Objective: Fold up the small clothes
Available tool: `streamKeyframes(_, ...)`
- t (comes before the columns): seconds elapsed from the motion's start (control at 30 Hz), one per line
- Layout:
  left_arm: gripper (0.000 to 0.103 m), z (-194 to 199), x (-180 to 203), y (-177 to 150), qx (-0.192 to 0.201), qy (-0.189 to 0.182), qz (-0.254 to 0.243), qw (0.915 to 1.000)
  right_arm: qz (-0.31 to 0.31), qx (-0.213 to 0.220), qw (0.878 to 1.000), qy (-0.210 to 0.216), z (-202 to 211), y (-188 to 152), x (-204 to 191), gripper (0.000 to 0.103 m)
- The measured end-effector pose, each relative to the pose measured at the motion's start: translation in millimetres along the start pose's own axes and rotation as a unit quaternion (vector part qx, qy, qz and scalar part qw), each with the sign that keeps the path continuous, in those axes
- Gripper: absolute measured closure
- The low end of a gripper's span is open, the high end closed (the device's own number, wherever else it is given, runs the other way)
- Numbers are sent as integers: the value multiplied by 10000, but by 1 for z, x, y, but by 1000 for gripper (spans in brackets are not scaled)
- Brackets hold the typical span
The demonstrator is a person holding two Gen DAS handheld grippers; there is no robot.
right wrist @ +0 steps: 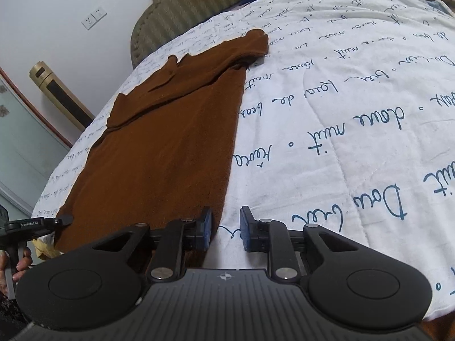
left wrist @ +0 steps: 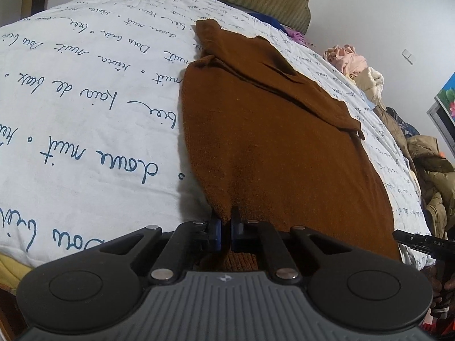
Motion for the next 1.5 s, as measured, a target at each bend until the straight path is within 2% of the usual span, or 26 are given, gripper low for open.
streamKeyframes(0.1, 97, 0, -3, -2, -4, -62, 106, 9999, -125, -25, 9996, 264, 2, -1, -6, 75)
streamKeyframes(0.17, 97, 0, -5, -2, 8, -133, 210, 9997, -415, -89, 9979, 498, 1, 0, -7, 63)
streamKeyframes(0.27, 97, 0, -4, -2, 14, -119, 172, 9998, -564, -264, 9962, 616, -7, 0, -9, 63)
streamKeyframes(0.33, 97, 1, -2, -2, 13, -69, 68, 10000, -663, -431, 9935, 817, -11, -3, -14, 74)
streamKeyframes(0.37, 97, 0, -1, -2, 14, -65, 28, 10000, -643, -494, 9933, 818, -14, -5, -17, 88)
streamKeyframes(0.43, 97, -1, 1, -1, 11, -105, -12, 9999, -649, -621, 9934, 710, -21, -10, -18, 91)
streamKeyframes(0.6, 98, -1, 0, 1, 61, -182, 146, 9997, -531, -405, 9953, 707, -17, -9, -27, 93)
streamKeyframes(0.83, 98, -2, 2, 17, 304, -508, 435, 9973, -565, -144, 9895, 1324, -3, 13, -53, 93)
streamKeyframes(1.03, 98, -6, 1, 40, 619, -713, 750, 9927, -623, 25, 9824, 1762, -16, 42, -75, 93)
streamKeyframes(1.27, 98, -6, 0, 106, 990, -824, 736, 9889, -743, 502, 9737, 2092, -24, 105, -96, 93)
streamKeyframes(1.5, 98, -57, -18, 212, 1233, -636, 855, 9866, -1386, 972, 9632, 2089, -64, 203, -91, 93)
Point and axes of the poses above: each gripper's, at about its wrist camera, not at the fingertips, and z roughly against the way its jaws point, x to its right, y to its top, the point moved 10 cm from there along -z, roughly the way its jaws point, and after that the axes turned 14 degrees about -z, right-handed, at the moved point
